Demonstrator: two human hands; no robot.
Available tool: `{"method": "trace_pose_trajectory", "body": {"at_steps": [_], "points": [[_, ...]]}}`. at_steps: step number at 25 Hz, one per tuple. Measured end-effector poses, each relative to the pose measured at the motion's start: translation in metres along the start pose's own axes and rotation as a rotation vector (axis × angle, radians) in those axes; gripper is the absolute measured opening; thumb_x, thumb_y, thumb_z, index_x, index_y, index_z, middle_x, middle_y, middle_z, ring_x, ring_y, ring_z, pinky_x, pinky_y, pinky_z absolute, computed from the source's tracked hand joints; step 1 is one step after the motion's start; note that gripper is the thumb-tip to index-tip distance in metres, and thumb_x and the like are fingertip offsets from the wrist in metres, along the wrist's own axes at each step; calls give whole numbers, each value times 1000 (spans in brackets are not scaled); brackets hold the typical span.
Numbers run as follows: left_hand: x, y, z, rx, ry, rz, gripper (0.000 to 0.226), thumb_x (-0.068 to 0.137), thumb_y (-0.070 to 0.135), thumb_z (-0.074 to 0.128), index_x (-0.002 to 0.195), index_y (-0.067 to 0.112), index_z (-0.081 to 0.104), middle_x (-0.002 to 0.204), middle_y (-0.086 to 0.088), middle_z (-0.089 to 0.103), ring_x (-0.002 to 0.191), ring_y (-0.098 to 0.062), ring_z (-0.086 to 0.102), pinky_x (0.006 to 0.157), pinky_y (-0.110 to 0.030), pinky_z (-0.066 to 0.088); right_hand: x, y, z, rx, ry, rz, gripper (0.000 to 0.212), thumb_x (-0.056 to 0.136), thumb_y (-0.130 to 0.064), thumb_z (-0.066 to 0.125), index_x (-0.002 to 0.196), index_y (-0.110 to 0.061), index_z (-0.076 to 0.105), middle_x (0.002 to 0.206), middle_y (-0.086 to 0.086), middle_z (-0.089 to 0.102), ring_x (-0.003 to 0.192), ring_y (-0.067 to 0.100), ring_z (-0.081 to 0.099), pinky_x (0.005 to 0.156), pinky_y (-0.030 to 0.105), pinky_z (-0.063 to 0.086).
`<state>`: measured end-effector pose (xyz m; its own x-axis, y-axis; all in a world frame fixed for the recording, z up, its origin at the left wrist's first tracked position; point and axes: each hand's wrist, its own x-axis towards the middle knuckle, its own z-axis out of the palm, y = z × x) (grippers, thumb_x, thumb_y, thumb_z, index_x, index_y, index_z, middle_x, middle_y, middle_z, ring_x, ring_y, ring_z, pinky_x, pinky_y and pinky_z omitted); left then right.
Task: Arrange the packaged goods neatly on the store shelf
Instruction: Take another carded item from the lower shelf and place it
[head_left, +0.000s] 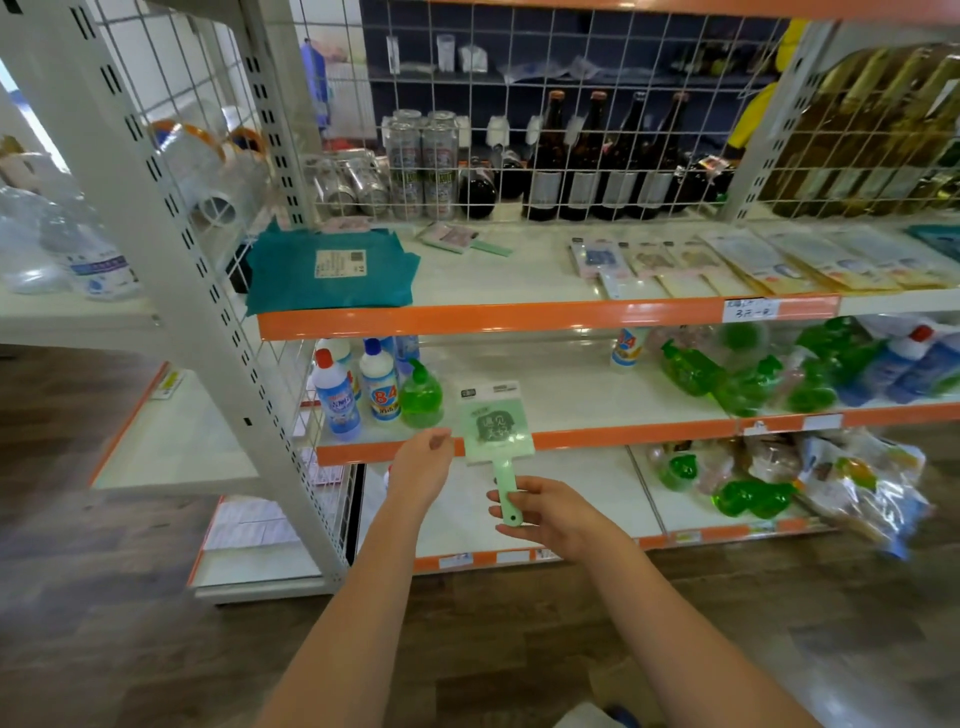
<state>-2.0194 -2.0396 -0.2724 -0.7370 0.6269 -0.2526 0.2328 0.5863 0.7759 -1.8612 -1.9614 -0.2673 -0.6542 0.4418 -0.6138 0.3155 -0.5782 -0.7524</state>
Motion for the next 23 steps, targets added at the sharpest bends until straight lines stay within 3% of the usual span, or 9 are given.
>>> {"method": "trace_pose_trajectory", "body": {"at_steps": [4,8,12,18,23], "points": [[10,7,6,225,-58,141,36,97,26,44,130,17,54,132,-4,57,119,-22,54,94,-31,41,3,2,-12,58,54,2,28,96,4,43,122,-2,51,106,8,64,95,20,63,71,35,57],[18,19,21,385,-119,253,34,97,25,42,123,12,59,125,-10,61,113,-26,56,90,-32,43,4,1,-24,95,101,13,26,95,5,44,118,-3,54,108,8,63,96,21,61,69,35,56],[32,42,36,434,-157,337,39,97,29,43,132,16,54,135,-7,55,123,-25,50,101,-34,40,6,-16,-42,135,144,-36,24,95,6,43,114,-3,55,106,8,63,95,20,62,69,35,56],[62,95,63,499,-170,465,39,96,29,43,131,16,54,135,-6,56,124,-25,49,104,-34,40,11,-61,-83,188,193,-116,19,95,5,46,101,-5,60,100,10,62,92,20,62,61,33,58],[76,140,88,533,-153,502,38,99,31,39,131,16,54,133,-6,58,121,-24,52,99,-32,42,20,-90,-126,165,182,-146,23,95,4,45,112,-4,57,101,7,64,92,20,60,68,34,58]]}}
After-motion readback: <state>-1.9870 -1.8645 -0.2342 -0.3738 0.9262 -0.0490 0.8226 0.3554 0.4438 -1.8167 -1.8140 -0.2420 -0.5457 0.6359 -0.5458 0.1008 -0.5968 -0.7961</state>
